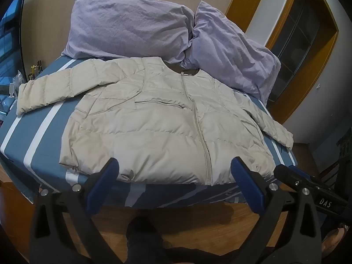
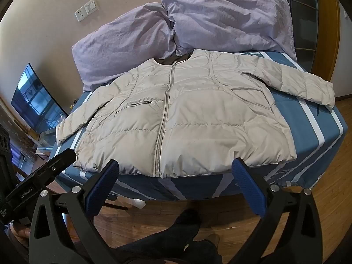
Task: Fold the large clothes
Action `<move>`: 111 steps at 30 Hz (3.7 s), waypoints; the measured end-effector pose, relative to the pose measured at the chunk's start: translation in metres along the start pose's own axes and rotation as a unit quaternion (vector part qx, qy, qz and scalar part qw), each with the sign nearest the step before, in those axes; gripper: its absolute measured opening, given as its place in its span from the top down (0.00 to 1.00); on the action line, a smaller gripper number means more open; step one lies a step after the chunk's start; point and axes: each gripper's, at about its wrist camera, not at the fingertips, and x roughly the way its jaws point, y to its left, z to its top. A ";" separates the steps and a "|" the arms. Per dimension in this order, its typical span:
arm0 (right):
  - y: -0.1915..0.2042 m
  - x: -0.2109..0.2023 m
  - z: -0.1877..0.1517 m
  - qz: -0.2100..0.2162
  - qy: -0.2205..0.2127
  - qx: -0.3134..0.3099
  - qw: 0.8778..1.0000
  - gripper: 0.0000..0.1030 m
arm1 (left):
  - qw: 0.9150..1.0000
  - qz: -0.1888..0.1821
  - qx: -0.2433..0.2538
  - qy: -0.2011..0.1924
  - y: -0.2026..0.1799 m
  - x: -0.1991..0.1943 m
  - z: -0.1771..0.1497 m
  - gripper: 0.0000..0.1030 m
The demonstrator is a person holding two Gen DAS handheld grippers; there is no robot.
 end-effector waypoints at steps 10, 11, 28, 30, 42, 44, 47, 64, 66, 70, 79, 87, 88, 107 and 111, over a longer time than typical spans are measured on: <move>0.000 -0.001 0.000 0.001 0.000 0.001 1.000 0.01 | 1.000 -0.002 -0.001 0.000 0.000 0.000 0.000 0.02; 0.000 -0.001 0.000 0.001 0.000 0.000 1.000 0.01 | 1.000 -0.002 -0.001 0.000 0.000 0.000 0.000 0.02; -0.002 -0.002 0.000 0.001 -0.002 0.000 1.000 0.01 | 1.000 -0.001 -0.002 0.001 0.000 0.000 0.000 0.02; -0.002 -0.002 -0.001 0.001 -0.002 0.000 1.000 0.01 | 1.000 -0.001 -0.001 0.000 0.000 0.000 0.000 0.02; -0.001 -0.003 -0.001 0.002 -0.003 0.000 1.000 0.01 | 1.000 -0.001 0.000 0.000 0.000 0.000 0.000 0.02; -0.001 -0.003 -0.001 0.002 -0.003 0.000 1.000 0.01 | 1.000 -0.001 0.000 0.000 0.000 0.000 0.000 0.02; -0.001 -0.002 -0.001 0.002 -0.003 0.000 1.000 0.01 | 1.000 -0.001 0.000 0.000 0.000 0.000 0.000 0.02; -0.001 -0.002 -0.001 0.002 -0.004 0.001 1.000 0.01 | 1.000 0.000 0.000 0.000 0.000 0.000 0.000 0.02; -0.001 -0.002 -0.001 0.002 -0.004 0.001 1.000 0.01 | 1.000 0.000 0.000 0.000 0.000 0.000 0.000 0.02; -0.001 -0.002 -0.001 0.002 -0.004 0.001 1.000 0.01 | 1.000 0.000 0.000 0.000 0.000 0.000 0.000 0.02; -0.001 -0.002 0.000 0.003 -0.004 0.001 1.000 0.01 | 1.000 0.000 0.000 0.001 0.000 0.000 0.000 0.02; -0.002 -0.001 0.002 0.003 -0.004 0.003 1.000 0.01 | 1.000 0.000 0.000 0.002 0.000 0.000 0.000 0.02; -0.002 0.000 0.002 0.003 -0.004 0.003 1.000 0.01 | 1.000 0.000 -0.001 0.003 0.001 0.000 0.001 0.02; -0.103 0.048 0.085 -0.070 -0.016 0.112 0.991 0.01 | 0.997 0.059 -0.019 0.034 0.030 0.063 0.045 0.02; -0.167 0.066 0.106 -0.115 -0.013 0.175 0.978 0.01 | 0.996 0.077 -0.012 0.043 0.037 0.089 0.061 0.02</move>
